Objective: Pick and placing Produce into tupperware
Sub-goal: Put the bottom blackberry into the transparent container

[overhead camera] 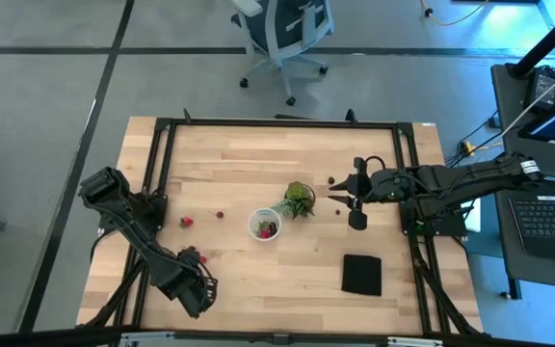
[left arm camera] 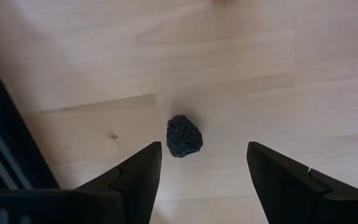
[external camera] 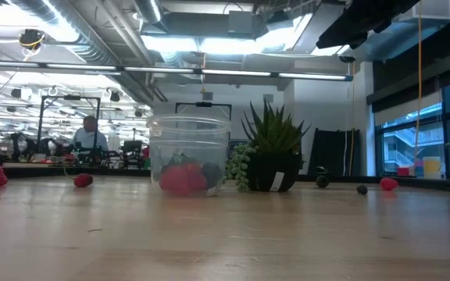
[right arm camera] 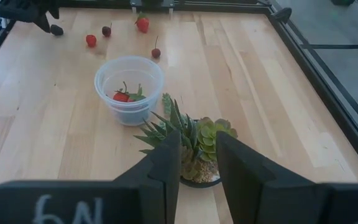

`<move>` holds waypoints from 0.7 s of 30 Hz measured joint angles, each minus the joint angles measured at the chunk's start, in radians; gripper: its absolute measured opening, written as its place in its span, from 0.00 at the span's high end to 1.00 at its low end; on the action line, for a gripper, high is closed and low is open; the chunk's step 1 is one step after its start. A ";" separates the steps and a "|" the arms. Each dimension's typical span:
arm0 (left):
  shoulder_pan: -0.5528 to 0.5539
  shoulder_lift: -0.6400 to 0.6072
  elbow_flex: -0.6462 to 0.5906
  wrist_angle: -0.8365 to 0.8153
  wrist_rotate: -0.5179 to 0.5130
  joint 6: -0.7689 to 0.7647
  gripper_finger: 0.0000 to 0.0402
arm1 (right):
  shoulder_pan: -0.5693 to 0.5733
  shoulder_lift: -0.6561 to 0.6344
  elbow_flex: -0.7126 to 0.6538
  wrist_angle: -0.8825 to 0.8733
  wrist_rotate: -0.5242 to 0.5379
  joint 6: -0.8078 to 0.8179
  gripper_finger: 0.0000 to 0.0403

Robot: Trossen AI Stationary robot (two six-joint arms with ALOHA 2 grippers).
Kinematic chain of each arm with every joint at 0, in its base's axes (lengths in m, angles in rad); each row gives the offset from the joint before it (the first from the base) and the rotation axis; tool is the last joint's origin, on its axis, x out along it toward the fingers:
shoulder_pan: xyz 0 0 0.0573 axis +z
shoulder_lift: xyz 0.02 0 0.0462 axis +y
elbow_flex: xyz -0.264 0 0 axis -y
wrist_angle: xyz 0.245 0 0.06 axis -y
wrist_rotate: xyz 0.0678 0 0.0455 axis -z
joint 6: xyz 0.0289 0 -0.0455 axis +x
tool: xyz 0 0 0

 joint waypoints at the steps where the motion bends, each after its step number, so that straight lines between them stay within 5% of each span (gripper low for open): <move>1: -0.001 0.000 -0.005 0.010 0.000 -0.001 0.43 | 0.000 0.000 0.000 0.000 0.000 0.000 0.74; 21: 0.003 -0.007 -0.172 0.229 0.074 -0.027 0.51 | 0.000 0.000 0.000 0.000 0.000 -0.002 0.74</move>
